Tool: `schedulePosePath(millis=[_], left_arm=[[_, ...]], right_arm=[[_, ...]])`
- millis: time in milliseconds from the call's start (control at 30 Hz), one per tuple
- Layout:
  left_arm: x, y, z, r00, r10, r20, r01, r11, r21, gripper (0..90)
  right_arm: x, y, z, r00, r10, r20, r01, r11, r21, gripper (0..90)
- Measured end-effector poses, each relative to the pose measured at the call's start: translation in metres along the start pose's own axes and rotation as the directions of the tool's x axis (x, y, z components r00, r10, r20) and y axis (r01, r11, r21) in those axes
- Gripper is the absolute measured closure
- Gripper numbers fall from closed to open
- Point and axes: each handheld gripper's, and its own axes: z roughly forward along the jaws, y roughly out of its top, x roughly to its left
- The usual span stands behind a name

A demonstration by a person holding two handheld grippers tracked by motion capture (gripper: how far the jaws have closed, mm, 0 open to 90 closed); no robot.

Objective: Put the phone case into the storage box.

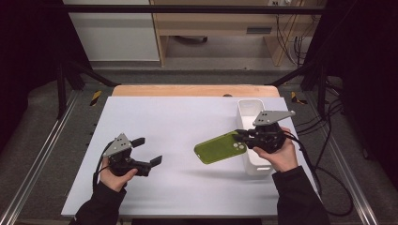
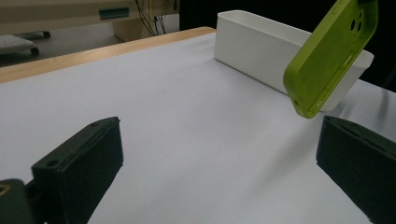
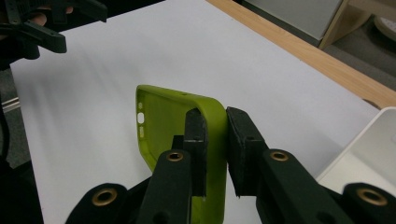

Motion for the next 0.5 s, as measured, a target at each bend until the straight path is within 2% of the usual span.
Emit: schedulePosePath(millis=[267, 500], left_arm=[[0.015, -0.018, -0.010, 0.9989, -0.020, -0.043, 0.020, 0.9998, -0.010, 0.1], [0.021, -0.029, -0.014, 0.9974, -0.030, -0.066, 0.029, 0.9995, -0.015, 0.1]], right_arm=[[0.001, 0.014, -0.008, 0.9983, -0.047, 0.033, 0.047, 0.999, 0.002, 79.2], [0.001, 0.026, -0.015, 0.9945, -0.083, 0.064, 0.083, 0.997, 0.001, 79.2]])
